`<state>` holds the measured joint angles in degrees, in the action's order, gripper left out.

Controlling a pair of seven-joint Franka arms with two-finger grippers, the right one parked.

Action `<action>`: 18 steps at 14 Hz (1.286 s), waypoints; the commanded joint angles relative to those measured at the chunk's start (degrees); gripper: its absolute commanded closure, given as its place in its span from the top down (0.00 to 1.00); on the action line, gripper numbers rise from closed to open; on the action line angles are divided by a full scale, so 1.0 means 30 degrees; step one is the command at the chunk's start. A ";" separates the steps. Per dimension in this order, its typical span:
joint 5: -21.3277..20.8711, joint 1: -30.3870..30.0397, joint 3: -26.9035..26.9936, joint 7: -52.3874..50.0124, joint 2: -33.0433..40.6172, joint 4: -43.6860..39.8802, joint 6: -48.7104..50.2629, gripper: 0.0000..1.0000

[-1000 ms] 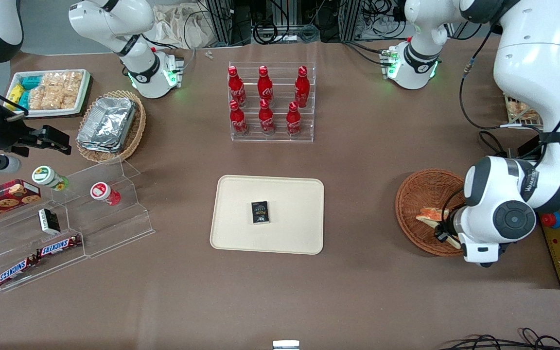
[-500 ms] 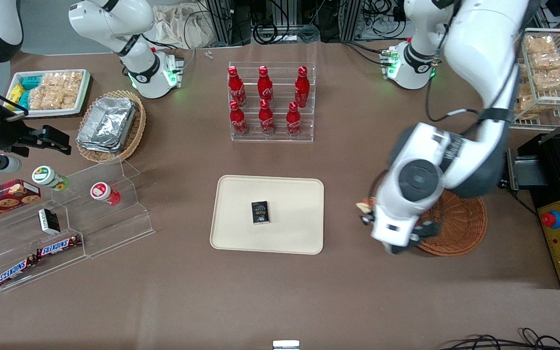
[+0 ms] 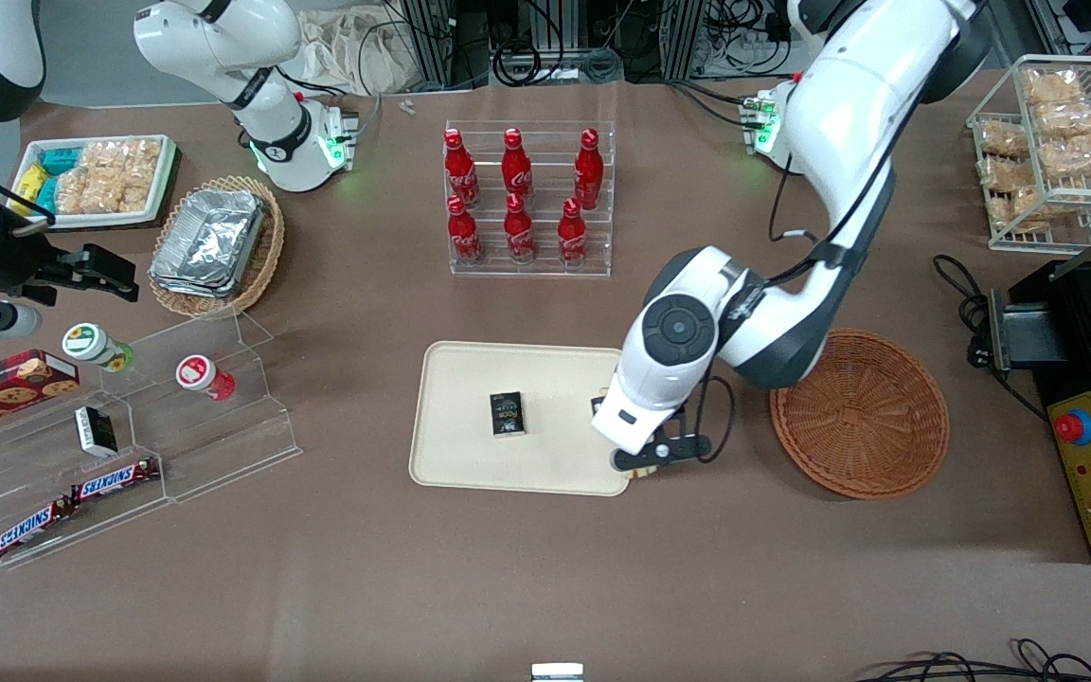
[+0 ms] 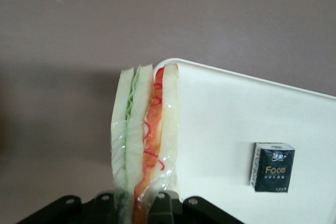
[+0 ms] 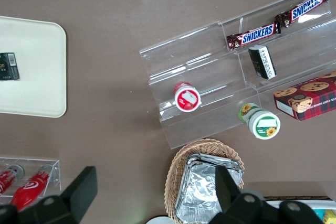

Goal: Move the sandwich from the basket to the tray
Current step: 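Carry the sandwich with the left gripper over to the cream tray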

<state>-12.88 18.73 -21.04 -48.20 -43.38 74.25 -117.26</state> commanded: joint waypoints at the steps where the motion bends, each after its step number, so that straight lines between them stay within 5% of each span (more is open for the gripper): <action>1: 0.0045 0.0699 0.0011 0.1294 -0.1503 -0.1135 -0.0290 0.08; 7: -0.0013 0.0819 0.0041 0.3845 -0.1711 -0.0435 -0.0289 0.26; 9: -0.0043 0.0819 0.0099 0.4084 -0.1915 -0.0403 -0.0348 0.40; 11: -0.0333 0.0819 0.0100 0.4055 -0.2150 -0.0374 -0.1106 1.00; 15: -0.1039 0.0732 0.0100 0.3968 -0.1978 -0.0374 -0.1228 1.00; 18: -0.0629 0.0496 0.0274 0.3616 0.0536 -0.0373 0.0636 1.00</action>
<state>-14.87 20.35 -20.89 -36.59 -48.14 72.26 -120.19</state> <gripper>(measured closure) 0.000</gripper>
